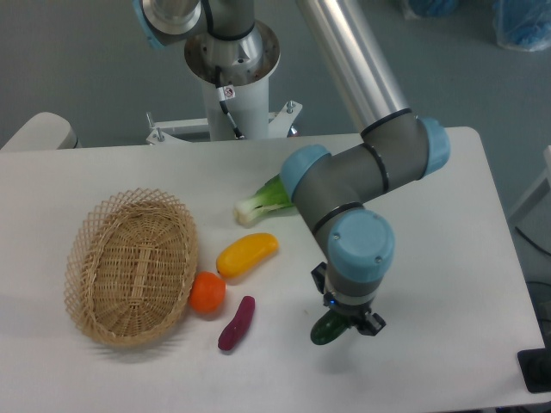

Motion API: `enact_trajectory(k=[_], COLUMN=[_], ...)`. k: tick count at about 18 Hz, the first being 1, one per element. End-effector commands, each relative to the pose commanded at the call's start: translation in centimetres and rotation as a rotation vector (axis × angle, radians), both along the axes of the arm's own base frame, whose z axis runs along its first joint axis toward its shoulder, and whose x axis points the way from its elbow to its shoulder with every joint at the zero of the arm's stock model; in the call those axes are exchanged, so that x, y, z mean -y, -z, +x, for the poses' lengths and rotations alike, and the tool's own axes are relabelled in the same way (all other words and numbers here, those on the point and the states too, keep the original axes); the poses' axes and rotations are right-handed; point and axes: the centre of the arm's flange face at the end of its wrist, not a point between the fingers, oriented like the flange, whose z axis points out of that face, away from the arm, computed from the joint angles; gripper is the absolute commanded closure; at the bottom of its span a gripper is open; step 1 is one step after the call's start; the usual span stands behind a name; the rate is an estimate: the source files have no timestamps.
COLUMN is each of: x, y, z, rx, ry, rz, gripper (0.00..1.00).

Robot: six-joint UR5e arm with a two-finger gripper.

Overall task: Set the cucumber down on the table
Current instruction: 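Lower the held green cucumber toward the table beside the purple sweet potato, then open the gripper to release the cucumber onto the table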

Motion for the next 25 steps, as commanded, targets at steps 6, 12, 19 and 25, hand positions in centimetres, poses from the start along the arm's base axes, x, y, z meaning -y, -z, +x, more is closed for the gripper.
enact_trajectory(k=[6, 12, 19, 25], x=[0.1, 0.9, 1.2, 0.9], y=[2.5, 4.3, 5.1, 4.4], z=[0.9, 1.0, 1.3, 0.9], rx=[-0.001, -0.019, -0.022, -0.038], ry=[0.017, 0.012, 0.012, 0.002], rz=[-0.001, 0.013, 0.016, 0.038], gripper=[0.96, 0.97, 0.86, 0.00])
